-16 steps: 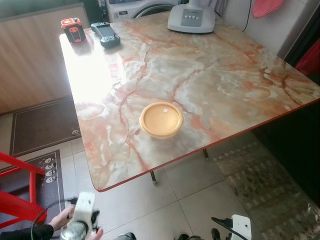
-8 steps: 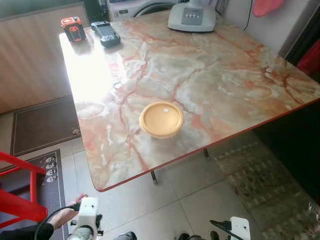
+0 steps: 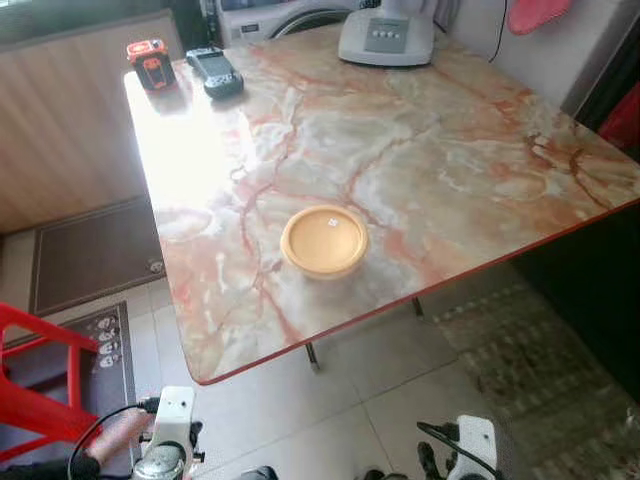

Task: Restocking fridge

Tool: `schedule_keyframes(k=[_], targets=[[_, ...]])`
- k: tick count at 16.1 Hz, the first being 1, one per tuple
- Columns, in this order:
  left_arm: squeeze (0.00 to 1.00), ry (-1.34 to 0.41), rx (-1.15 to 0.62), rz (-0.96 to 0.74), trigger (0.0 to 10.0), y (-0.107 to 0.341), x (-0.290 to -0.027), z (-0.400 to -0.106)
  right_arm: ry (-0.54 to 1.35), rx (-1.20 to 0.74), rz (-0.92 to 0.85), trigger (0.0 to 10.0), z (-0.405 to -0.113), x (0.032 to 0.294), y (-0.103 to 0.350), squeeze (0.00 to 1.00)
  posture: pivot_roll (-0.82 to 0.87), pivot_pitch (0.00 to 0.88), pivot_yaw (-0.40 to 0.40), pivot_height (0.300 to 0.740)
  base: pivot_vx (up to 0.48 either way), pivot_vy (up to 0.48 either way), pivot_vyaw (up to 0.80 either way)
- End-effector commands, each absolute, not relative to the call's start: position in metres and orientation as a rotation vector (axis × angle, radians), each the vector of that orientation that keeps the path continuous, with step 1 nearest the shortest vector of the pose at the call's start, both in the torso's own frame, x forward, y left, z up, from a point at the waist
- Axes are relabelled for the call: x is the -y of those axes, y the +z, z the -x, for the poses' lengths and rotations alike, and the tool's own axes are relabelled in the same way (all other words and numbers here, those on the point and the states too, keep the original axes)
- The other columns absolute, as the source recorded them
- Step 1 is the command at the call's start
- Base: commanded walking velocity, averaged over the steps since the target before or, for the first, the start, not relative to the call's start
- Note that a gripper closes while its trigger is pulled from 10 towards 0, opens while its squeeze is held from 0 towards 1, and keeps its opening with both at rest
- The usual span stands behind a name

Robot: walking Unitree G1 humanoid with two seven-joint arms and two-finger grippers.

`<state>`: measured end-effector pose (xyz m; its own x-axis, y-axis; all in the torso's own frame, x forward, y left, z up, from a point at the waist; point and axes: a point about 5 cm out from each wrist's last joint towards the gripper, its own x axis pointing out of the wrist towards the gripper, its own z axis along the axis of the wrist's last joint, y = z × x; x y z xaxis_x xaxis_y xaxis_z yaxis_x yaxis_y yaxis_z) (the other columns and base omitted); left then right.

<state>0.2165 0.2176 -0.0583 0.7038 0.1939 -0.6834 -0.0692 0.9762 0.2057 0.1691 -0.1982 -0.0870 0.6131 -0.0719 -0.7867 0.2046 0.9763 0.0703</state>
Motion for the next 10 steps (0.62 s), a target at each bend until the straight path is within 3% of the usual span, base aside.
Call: schedule_keyframes(k=[1, 5, 10], targets=[[0.00, 0.141, -0.836, -0.172, 10.0, -0.069, -0.219, -0.198, -0.197, -0.932, -0.182, 10.0, -0.153, 0.200, -0.093, 0.00, -0.01, 0.175, 0.045, 0.740, 0.000, 0.000, 0.00], [0.00, 0.116, -0.865, -0.189, 10.0, -0.077, -0.213, -0.185, -0.176, -0.976, -0.156, 10.0, -0.137, 0.201, -0.099, 0.00, -0.01, 0.214, 0.033, 0.740, 0.000, 0.000, 0.00], [0.00, 0.096, -0.872, -0.203, 10.0, -0.078, -0.212, -0.182, -0.171, -0.980, -0.153, 10.0, -0.133, 0.199, -0.100, 0.00, -0.02, 0.216, 0.047, 0.740, 0.000, 0.255, 0.00]])
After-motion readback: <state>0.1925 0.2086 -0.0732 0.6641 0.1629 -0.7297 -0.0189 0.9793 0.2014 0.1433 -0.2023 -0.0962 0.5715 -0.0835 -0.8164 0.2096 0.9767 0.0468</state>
